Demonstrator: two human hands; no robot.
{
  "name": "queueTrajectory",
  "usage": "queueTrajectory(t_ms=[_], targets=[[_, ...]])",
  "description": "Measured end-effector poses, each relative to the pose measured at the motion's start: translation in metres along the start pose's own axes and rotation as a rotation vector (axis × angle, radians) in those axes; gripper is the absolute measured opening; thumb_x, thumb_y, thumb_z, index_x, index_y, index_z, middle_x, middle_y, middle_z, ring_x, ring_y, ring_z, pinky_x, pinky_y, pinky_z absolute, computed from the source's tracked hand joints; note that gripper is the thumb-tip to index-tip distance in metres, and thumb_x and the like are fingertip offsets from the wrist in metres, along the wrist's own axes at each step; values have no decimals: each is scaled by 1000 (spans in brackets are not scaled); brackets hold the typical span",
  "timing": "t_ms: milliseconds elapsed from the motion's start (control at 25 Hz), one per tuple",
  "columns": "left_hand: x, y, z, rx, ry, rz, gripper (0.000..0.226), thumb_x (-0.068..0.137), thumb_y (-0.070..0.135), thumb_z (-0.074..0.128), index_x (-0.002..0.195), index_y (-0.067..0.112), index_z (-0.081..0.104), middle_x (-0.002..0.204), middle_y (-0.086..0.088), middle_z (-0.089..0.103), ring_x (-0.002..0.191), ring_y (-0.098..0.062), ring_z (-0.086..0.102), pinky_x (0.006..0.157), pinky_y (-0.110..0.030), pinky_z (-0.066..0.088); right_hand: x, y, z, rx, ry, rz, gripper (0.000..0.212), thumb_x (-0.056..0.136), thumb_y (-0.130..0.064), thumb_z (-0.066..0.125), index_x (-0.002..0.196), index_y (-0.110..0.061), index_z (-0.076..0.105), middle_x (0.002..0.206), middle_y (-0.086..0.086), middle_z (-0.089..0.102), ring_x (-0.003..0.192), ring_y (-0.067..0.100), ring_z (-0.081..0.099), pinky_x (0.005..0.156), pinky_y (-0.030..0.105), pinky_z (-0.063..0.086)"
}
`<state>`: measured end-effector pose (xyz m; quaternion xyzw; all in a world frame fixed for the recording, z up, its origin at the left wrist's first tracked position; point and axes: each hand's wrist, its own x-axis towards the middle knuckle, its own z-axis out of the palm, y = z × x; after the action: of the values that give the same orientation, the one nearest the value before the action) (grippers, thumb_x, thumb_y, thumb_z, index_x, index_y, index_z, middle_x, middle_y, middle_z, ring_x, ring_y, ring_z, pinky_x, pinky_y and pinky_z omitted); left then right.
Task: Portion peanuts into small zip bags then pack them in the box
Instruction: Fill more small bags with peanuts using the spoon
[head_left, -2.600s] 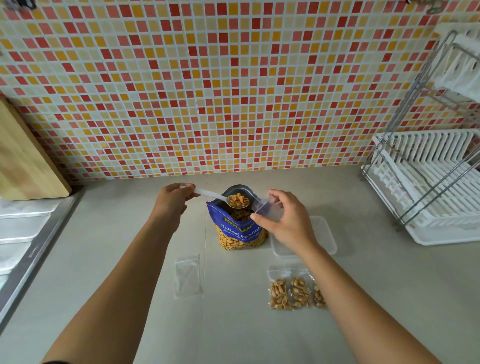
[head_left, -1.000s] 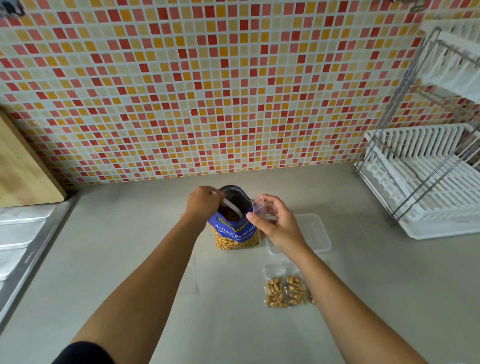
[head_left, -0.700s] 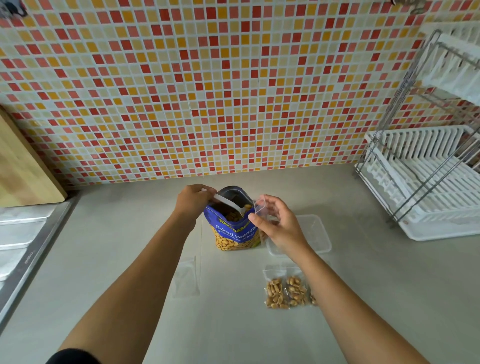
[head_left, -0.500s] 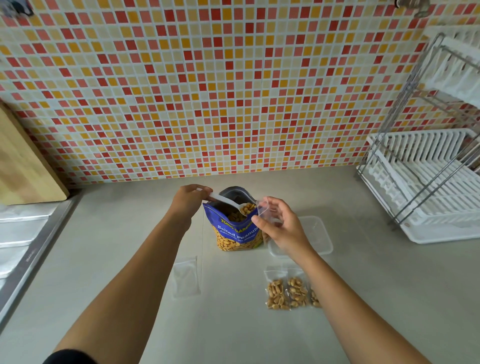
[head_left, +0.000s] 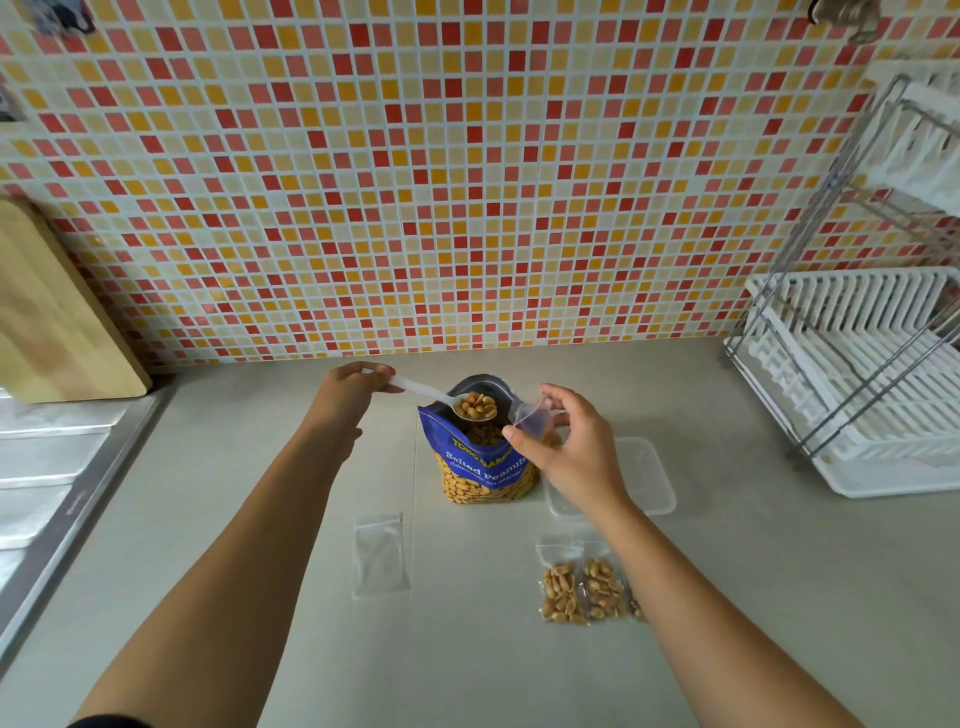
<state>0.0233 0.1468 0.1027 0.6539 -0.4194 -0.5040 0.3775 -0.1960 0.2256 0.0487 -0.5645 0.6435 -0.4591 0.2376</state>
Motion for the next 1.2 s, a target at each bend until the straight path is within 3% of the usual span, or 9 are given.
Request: queueTrajectory(t_ms=[200, 440, 600, 640, 760, 880, 1000, 1080, 1200], targets=[[-7, 23, -6, -88, 39, 11, 12, 88, 23, 62, 77, 26, 58, 117, 3, 54, 113, -17, 40, 101, -51, 34, 4, -4, 9, -161, -5, -60, 68, 67, -43, 79, 124, -16, 54, 111, -4, 61, 88, 5, 54, 71, 11, 41], [-18, 42, 5, 39, 12, 135, 14, 92, 19, 56, 79, 19, 63, 98, 4, 56, 104, -18, 41, 95, -44, 35, 5, -14, 16, -132, 5, -85, 63, 67, -40, 80, 120, -15, 57, 111, -2, 64, 93, 8, 56, 79, 24, 49], [-32, 61, 20, 325, -21, 465, 17, 93, 17, 52, 96, 9, 66, 93, -5, 66, 87, -17, 55, 72, -28, 45, 6, -16, 19, -105, 24, -73, 58, 67, -40, 79, 116, -17, 59, 106, -5, 63, 94, 11, 58, 76, 22, 45], [-37, 64, 24, 452, -15, 591, 18, 92, 19, 52, 97, 10, 67, 92, -6, 68, 86, -19, 58, 71, -30, 47, 6, -18, 19, -92, 16, -64, 55, 68, -41, 78, 115, -19, 59, 103, -9, 60, 94, 10, 57, 76, 21, 45], [-54, 69, 38, 850, 48, 963, 18, 91, 26, 50, 98, 19, 66, 94, -1, 67, 105, -20, 54, 89, -41, 41, 5, -21, 21, -67, 27, -51, 59, 69, -43, 77, 118, -19, 57, 102, -13, 56, 92, 8, 57, 81, 22, 48], [-65, 79, 32, 850, 122, 1098, 19, 91, 24, 51, 99, 17, 66, 89, -1, 68, 101, -21, 53, 86, -41, 39, 6, -18, 20, -61, 57, -65, 63, 68, -46, 77, 120, -18, 56, 106, -8, 60, 93, 8, 58, 84, 27, 51], [-59, 91, 13, 633, 191, 972, 18, 91, 20, 53, 96, 11, 68, 84, -5, 69, 78, -20, 60, 68, -31, 48, 7, -13, 16, -4, 53, 8, 62, 67, -46, 78, 120, -21, 56, 107, -8, 60, 95, 9, 59, 84, 27, 52], [-46, 85, 8, 488, 189, 772, 19, 92, 18, 52, 97, 8, 67, 83, -4, 67, 60, -12, 54, 54, -21, 40, 6, -13, 11, 100, 77, 66, 60, 68, -43, 79, 118, -20, 57, 108, -4, 64, 90, 5, 61, 76, 19, 52], [-25, 54, 19, 516, 99, 564, 19, 91, 17, 52, 97, 8, 68, 89, -7, 68, 62, -10, 51, 53, -18, 35, 5, -16, 2, 213, 141, 84, 54, 69, -40, 79, 114, -19, 58, 99, -6, 66, 85, -4, 61, 69, 9, 50]])
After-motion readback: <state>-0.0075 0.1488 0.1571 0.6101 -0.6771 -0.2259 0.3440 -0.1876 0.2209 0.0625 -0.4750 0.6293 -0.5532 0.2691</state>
